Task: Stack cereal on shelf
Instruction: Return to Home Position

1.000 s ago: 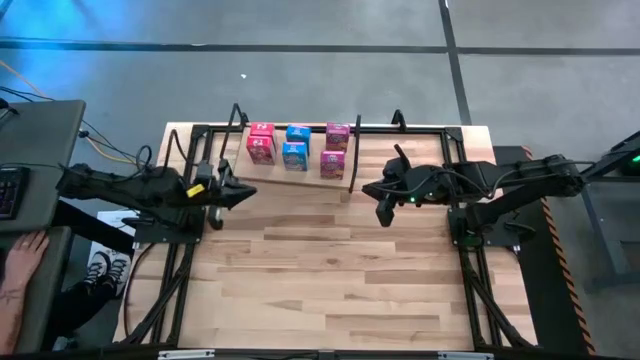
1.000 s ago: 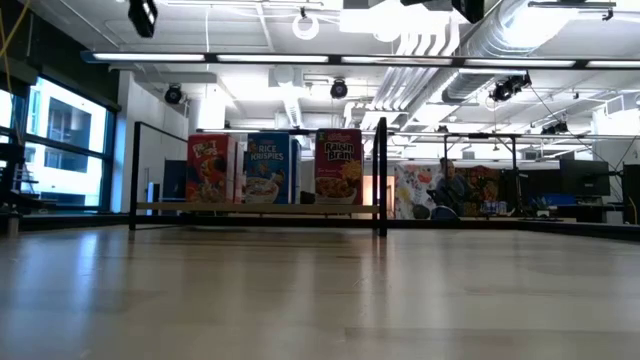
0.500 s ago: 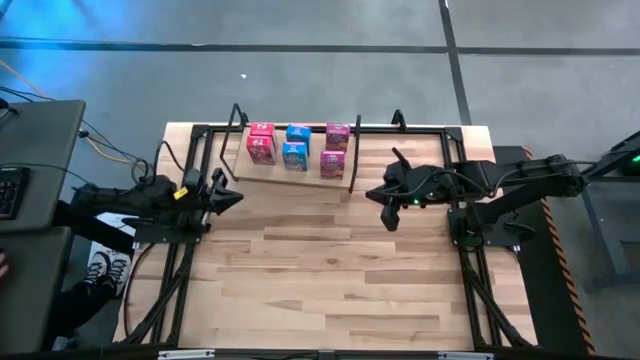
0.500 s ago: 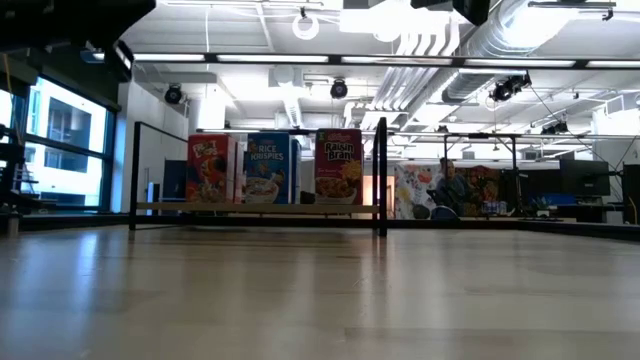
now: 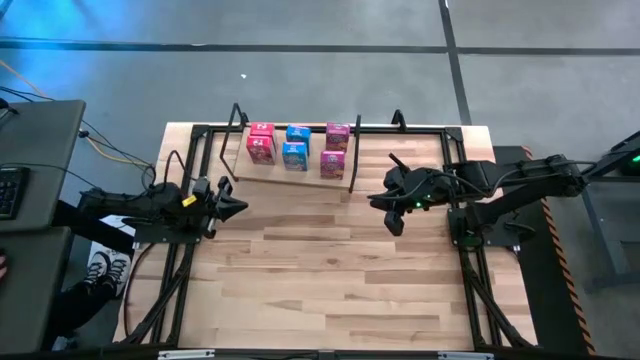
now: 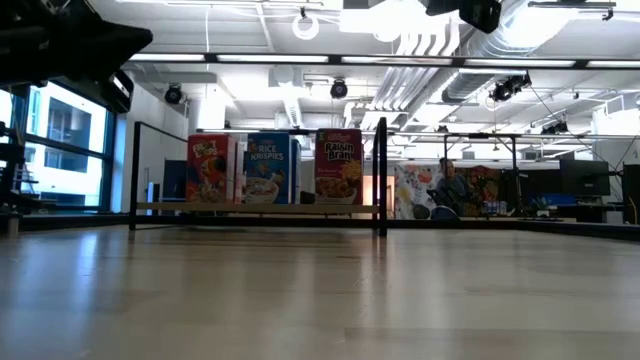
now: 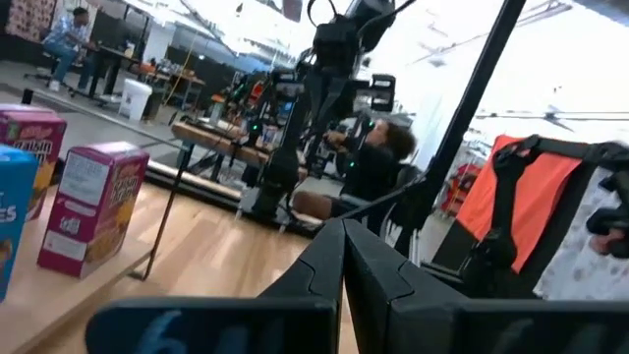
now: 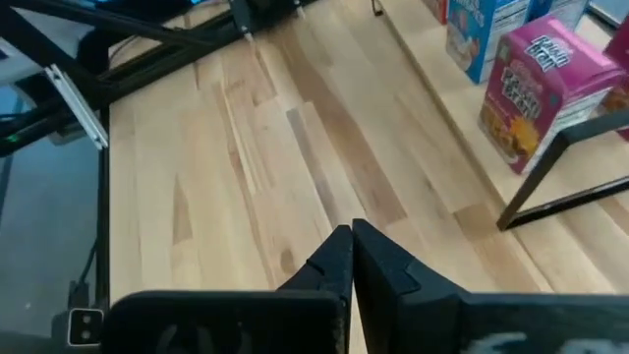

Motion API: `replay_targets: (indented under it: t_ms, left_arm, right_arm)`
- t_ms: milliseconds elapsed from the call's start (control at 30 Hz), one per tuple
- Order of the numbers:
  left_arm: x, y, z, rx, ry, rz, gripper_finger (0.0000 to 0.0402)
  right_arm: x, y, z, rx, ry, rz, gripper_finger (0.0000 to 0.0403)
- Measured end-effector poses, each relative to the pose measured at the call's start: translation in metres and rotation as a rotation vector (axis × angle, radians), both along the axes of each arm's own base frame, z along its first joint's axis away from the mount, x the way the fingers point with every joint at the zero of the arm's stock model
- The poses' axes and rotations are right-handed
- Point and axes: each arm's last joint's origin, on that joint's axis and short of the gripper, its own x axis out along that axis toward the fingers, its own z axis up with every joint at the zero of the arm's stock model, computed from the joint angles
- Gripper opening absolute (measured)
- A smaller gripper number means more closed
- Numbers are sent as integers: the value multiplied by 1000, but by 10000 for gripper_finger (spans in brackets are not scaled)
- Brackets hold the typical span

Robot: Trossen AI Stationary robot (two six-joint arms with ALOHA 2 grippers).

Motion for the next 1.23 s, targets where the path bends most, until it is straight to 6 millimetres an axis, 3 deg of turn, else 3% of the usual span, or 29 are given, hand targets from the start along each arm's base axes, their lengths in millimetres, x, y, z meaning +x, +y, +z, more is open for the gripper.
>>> replay_targets:
  t_ms: [300, 567, 833, 1233]
  left_arm:
    - [1, -1, -6, 6, 61, -21, 0]
    - [1, -1, -8, 11, 88, -19, 1]
    - [1, -1, -8, 11, 87, -17, 1]
    - [1, -1, -8, 11, 88, -17, 3]
  right_arm:
    - [-16, 1, -53, 87, -124, 105, 0]
    - [-64, -10, -94, 5, -407, 151, 0]
    - [-108, -20, -136, -52, -578, 142, 0]
    - [-129, -22, -178, -124, -686, 162, 0]
